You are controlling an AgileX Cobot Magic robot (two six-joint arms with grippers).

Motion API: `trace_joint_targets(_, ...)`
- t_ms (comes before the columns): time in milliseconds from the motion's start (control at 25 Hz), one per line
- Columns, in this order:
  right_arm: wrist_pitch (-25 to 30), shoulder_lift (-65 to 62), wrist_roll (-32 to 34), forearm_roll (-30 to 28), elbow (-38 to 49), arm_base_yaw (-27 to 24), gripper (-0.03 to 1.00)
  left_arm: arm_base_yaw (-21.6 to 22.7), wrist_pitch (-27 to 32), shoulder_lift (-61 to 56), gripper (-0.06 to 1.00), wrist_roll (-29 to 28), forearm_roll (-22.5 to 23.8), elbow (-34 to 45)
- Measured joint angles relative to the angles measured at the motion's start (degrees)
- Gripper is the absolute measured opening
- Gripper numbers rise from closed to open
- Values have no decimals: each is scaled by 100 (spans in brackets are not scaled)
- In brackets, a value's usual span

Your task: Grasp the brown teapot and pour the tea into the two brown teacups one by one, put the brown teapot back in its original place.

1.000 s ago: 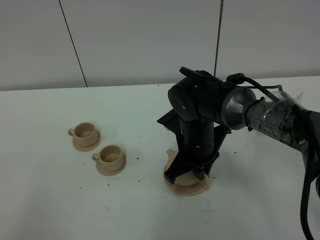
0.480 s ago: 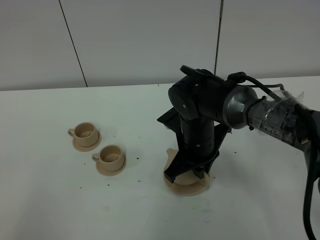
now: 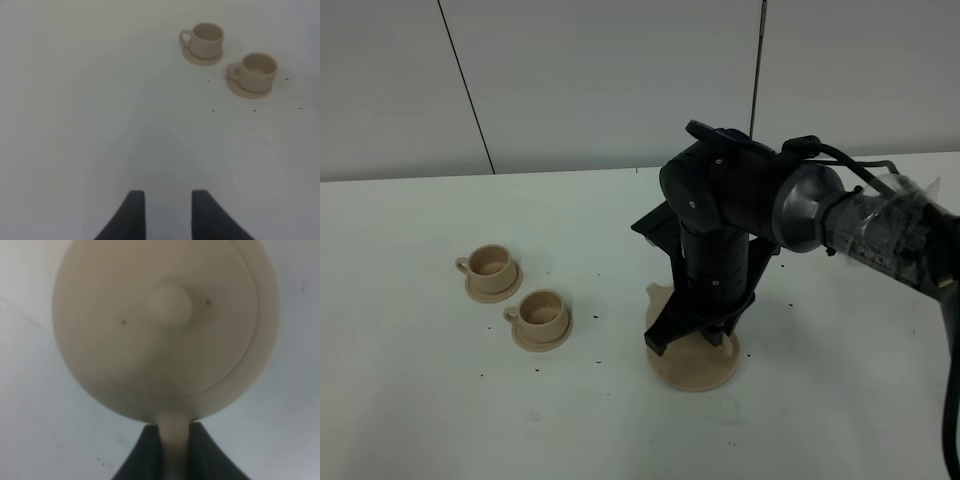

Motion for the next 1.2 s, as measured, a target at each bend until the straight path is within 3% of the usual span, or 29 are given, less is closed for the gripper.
trace_joint_targets(1200, -1013, -177, -949, 449, -57, 0, 9, 0, 0, 0, 30, 0, 0, 0)
